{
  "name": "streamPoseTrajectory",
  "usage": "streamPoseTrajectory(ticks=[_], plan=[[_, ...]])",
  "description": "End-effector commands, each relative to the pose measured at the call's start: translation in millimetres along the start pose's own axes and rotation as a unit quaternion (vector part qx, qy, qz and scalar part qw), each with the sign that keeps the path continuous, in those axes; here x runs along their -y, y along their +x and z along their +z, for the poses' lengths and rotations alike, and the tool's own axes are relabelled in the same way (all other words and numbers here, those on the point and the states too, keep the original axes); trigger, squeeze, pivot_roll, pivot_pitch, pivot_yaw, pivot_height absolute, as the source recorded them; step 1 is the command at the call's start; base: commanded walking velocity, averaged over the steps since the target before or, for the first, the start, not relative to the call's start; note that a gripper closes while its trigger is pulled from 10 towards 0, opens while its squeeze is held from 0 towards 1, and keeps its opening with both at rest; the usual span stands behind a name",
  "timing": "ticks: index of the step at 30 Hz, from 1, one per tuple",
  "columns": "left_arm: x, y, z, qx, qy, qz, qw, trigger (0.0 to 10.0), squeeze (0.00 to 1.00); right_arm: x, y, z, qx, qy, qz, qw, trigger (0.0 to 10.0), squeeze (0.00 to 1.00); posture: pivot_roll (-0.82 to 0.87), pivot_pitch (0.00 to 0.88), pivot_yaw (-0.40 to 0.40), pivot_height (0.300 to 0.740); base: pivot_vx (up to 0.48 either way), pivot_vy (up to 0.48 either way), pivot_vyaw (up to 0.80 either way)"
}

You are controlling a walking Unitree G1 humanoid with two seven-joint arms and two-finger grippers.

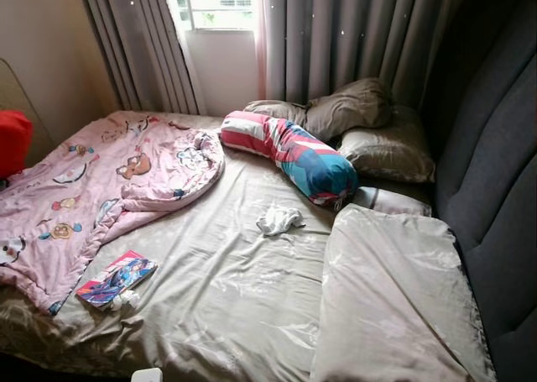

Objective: Clean up the room

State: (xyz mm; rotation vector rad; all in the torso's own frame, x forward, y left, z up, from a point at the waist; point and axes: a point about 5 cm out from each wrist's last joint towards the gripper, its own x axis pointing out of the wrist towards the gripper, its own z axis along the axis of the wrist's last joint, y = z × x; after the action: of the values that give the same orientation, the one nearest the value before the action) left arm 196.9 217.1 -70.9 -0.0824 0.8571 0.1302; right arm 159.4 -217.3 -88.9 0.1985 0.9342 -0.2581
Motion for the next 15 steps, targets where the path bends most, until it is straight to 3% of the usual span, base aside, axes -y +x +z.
streamPoseTrajectory(ticks=[1,15], plan=[[-6.3,-1.3,-2.2,-0.003,0.005,0.008,1.0,10.0,0.0,-4.6,0.3,-2.0,-0.006,0.006,0.009,1.0,10.0,0.0,-0.05,0.0,0.039,0.74,0.0,0.48,0.0],[-6.2,-1.4,-2.9,-0.005,0.005,0.01,1.0,10.0,0.0,5.0,-1.1,-3.7,-0.012,-0.001,0.007,1.0,10.0,0.0,-0.04,0.0,0.034,0.74,0.0,0.48,0.0]])
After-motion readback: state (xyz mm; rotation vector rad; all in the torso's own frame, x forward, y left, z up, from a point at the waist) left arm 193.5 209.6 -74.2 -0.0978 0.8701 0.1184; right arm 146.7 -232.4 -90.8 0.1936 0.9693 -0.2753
